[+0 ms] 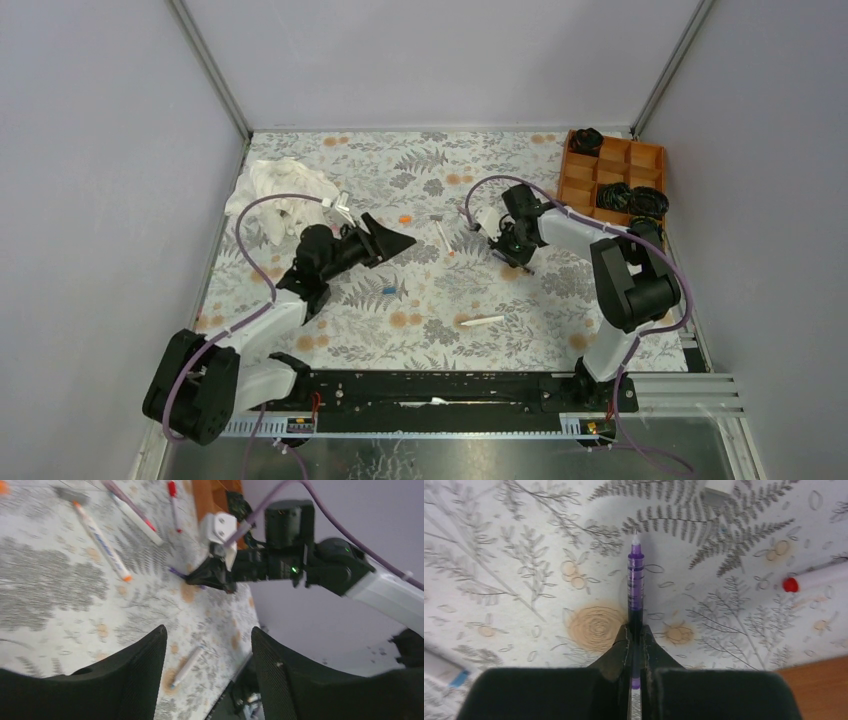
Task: Insert the pens into the pen caps
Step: Pick up the pen from the center of the board.
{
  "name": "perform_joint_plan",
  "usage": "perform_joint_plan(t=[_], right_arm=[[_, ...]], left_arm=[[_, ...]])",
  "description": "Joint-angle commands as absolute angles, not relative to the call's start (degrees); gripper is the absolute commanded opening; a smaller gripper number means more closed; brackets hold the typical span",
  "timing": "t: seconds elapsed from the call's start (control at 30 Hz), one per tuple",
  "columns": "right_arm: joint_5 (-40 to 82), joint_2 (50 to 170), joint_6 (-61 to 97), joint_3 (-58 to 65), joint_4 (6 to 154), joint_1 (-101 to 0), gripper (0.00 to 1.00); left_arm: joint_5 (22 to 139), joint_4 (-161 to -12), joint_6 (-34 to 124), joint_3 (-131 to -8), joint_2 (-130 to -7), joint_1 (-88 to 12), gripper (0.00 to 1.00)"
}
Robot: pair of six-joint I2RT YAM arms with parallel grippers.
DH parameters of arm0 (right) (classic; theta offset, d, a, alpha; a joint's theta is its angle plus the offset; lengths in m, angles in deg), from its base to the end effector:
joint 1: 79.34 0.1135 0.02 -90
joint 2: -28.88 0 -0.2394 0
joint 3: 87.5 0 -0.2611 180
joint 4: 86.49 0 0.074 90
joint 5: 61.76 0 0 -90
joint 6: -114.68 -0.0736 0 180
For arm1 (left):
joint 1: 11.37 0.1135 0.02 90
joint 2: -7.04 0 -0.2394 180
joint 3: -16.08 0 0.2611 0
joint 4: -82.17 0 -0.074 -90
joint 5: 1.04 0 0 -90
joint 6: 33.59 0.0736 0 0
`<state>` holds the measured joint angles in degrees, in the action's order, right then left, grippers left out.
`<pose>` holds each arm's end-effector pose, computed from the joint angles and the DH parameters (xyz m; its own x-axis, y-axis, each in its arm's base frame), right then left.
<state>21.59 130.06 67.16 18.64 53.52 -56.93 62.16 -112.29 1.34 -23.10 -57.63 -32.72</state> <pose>0.3251 0.1433 0.0928 -0.3454 -0.8680 -0.3566 -0.8857 0.4271 -0.1817 0.2584 -0.1366 0.1908 -0.7064 -0.5096 -0.4913 0.2760 0.4409 -0.8541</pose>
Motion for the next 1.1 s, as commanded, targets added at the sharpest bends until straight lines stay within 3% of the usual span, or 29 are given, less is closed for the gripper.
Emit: perform_joint_plan(t=[0.0, 0.23, 0.47, 0.7, 0.83, 1.07], right_arm=[[7.1, 127.3, 62.4, 18.1, 49.6, -59.1, 0.00], [-16.0, 120.9, 56.7, 17.3, 49.3, -65.2, 0.00], [-37.5, 117.2, 48.1, 17.9, 53.7, -66.3, 0.00], [-47.9, 115.4, 38.1, 20.3, 62.8, -66.9, 0.00], [-50.3, 114.9, 35.8, 21.2, 65.3, -66.9, 0.00], [-51.3, 115.4, 36.1, 21.6, 65.0, -66.8, 0.00]], left_arm=[[60.4, -134.0, -5.9, -19.5, -61.0, -38.1, 0.71], [65.8, -154.2, -9.7, -19.9, -73.6, -45.2, 0.78], [70.0, -156.9, -6.2, -25.2, -82.3, -49.2, 0.79], [74.4, -156.5, -1.0, -27.7, -84.7, -52.6, 0.78], [76.7, -156.7, -0.7, -28.3, -85.5, -53.1, 0.74], [75.0, -157.3, -2.3, -31.7, -88.0, -53.4, 0.52]])
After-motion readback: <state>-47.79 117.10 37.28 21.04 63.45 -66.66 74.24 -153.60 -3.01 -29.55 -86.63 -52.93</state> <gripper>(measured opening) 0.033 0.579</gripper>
